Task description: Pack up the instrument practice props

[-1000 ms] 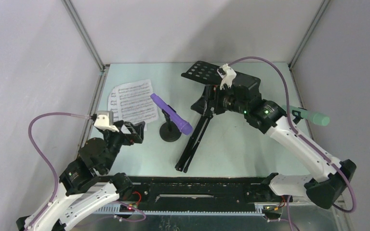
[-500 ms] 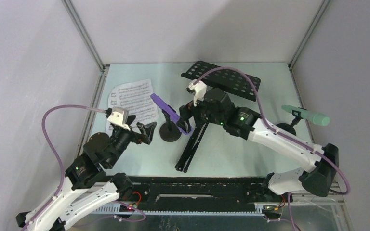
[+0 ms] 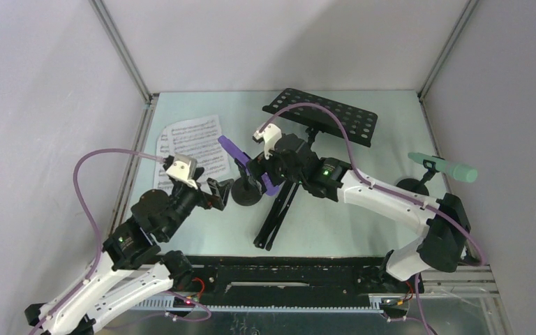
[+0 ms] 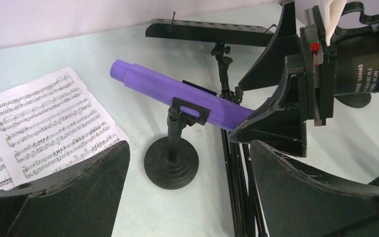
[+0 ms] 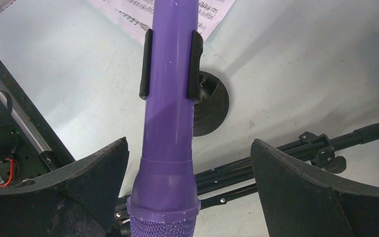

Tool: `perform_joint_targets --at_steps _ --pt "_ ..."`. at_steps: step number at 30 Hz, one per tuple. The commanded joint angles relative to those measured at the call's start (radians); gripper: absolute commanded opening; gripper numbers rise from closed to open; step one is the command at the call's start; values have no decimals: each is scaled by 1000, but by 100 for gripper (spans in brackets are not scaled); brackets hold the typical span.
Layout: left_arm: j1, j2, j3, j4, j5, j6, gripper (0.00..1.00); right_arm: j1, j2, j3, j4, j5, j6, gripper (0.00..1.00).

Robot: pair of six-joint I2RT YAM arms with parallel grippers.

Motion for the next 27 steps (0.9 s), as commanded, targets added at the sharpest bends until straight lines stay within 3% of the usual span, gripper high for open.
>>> perform_joint_targets --at_steps 1,11,17,22,27 --pt "5 5 -43 44 -14 11 100 4 32 41 -13 -12 -4 100" --pt "5 -53 -142 81 -115 -66 100 4 177 249 -214 -28 28 93" --pt "6 -86 -227 179 -221 -129 100 8 173 279 -297 -16 72 86" --pt "5 -54 -273 288 -279 -100 100 -5 175 280 -341 -128 101 79" --pt "5 -25 -322 394 -235 -70 100 -28 212 319 -388 -241 101 56"
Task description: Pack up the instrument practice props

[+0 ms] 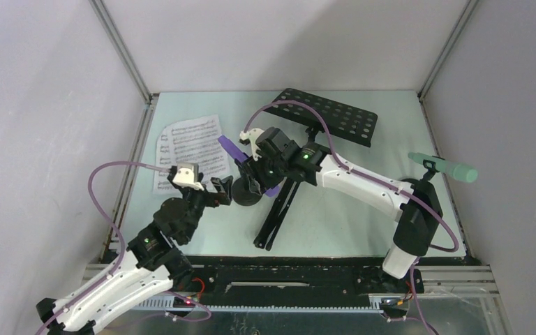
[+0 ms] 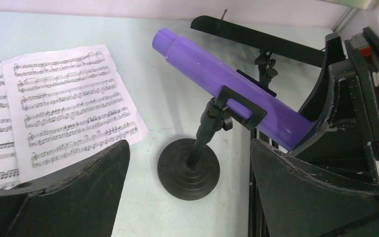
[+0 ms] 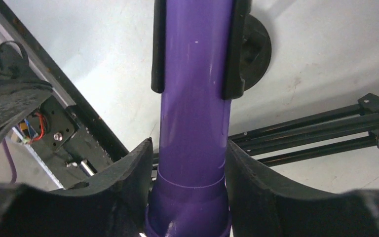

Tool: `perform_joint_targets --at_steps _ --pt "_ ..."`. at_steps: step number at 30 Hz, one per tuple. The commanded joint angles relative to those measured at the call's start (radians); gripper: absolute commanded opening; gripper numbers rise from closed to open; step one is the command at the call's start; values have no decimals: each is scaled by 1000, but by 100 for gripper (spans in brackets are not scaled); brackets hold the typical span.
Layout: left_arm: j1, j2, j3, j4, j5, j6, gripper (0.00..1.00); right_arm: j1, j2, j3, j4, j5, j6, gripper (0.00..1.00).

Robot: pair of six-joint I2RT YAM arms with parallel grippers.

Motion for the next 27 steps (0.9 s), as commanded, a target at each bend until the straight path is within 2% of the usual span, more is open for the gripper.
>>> perform_joint_targets --at_steps 1,6,10,15,22,25,27 --pt "5 14 -62 163 10 28 100 -14 22 78 -60 -106 16 53" --pt "5 21 -131 276 112 95 100 -12 8 90 -54 -98 5 35" --pt "5 14 -164 294 152 113 100 -18 3 112 -69 -105 -20 0" --pt "6 34 -252 450 172 184 100 -40 -3 141 -94 -196 -19 0" --pt "5 137 -328 635 110 167 99 -53 -8 208 -168 -259 -10 0" --pt "6 220 -330 738 116 172 93 -53 -7 207 -175 -253 -11 0" --pt "5 283 -322 796 112 176 84 -52 -4 204 -177 -255 -9 0"
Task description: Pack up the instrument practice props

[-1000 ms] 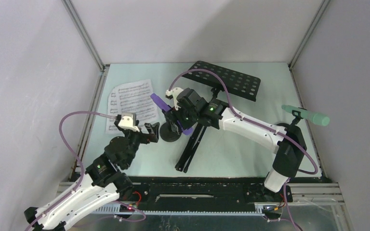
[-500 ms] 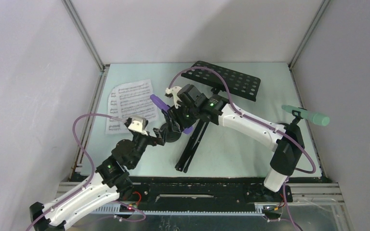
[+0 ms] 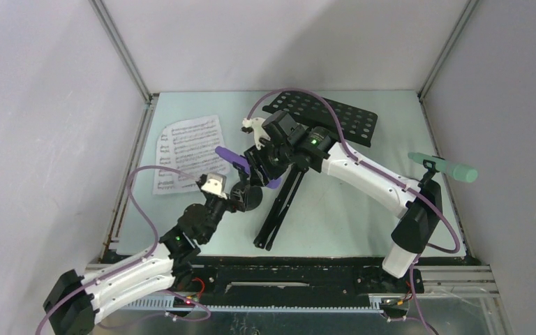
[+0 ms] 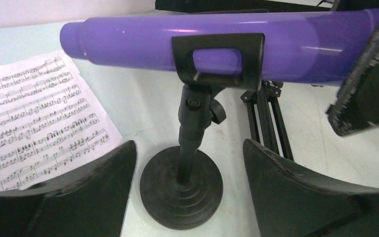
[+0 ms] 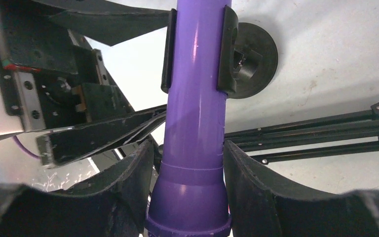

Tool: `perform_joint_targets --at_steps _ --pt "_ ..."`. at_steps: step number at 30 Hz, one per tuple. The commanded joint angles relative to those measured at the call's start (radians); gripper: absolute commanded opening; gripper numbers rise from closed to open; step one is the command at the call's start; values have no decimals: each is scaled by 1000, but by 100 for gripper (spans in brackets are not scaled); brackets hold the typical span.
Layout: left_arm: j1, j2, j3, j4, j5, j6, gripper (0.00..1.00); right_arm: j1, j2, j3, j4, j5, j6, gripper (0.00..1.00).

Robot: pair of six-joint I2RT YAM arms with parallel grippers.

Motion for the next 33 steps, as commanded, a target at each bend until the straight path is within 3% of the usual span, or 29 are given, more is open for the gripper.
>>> perform_joint_targets --at_steps 1,10,21,23,26,30,33 --pt "5 108 1 225 -19 26 81 7 -26 36 -25 -67 10 0" --pt "56 252 35 314 -21 -29 69 9 -37 25 -29 -83 12 0" --pt "94 309 34 467 181 6 61 20 -36 -6 -25 -98 19 0" --pt "95 321 43 476 202 10 52 22 -36 -10 -26 -100 19 0" --pt "96 345 61 474 220 15 29 25 -37 -9 -32 -104 13 0" --pt "101 390 83 475 202 -18 19 26 -41 -10 -41 -103 11 0" --pt "103 402 81 479 217 -39 2 33 -55 -17 -55 -86 9 0"
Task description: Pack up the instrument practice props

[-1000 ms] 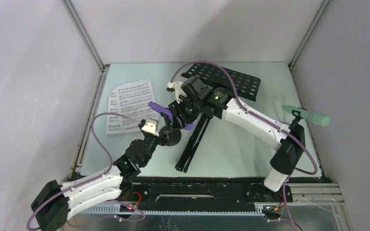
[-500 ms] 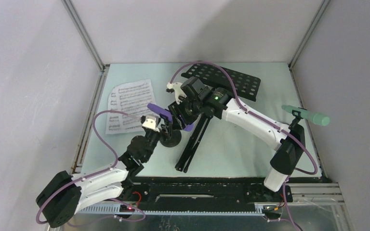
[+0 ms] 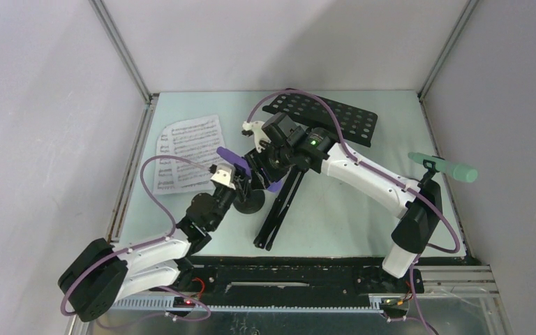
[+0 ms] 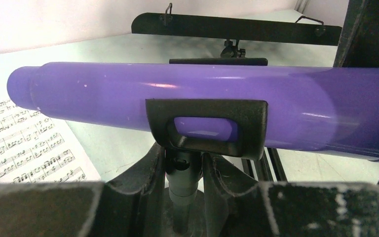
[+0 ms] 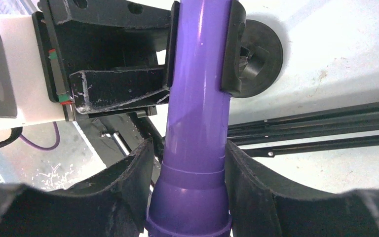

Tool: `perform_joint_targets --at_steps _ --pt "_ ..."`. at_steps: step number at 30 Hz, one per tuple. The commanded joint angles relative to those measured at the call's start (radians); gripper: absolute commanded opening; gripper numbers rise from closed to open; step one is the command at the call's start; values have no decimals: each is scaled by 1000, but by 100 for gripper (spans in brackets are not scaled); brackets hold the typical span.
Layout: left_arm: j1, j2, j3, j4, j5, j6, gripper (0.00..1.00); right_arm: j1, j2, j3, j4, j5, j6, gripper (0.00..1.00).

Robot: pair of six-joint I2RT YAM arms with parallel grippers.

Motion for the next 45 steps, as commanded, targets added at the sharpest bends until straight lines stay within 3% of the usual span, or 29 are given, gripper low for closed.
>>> perform_joint_targets --at_steps 1,11,23,37,45 --pt "6 24 57 43 35 -69 0 28 -62 -16 -25 -45 8 0" --pt "84 39 45 8 20 -155 0 50 -229 -184 -22 28 30 0" --pt "90 94 78 -11 -31 -131 0 96 -423 -327 -96 12 45 0" --pt "91 128 102 2 -34 -93 0 152 -721 -523 -143 88 196 0" --pt "91 167 120 44 -4 -99 0 155 -808 -574 -174 190 286 0"
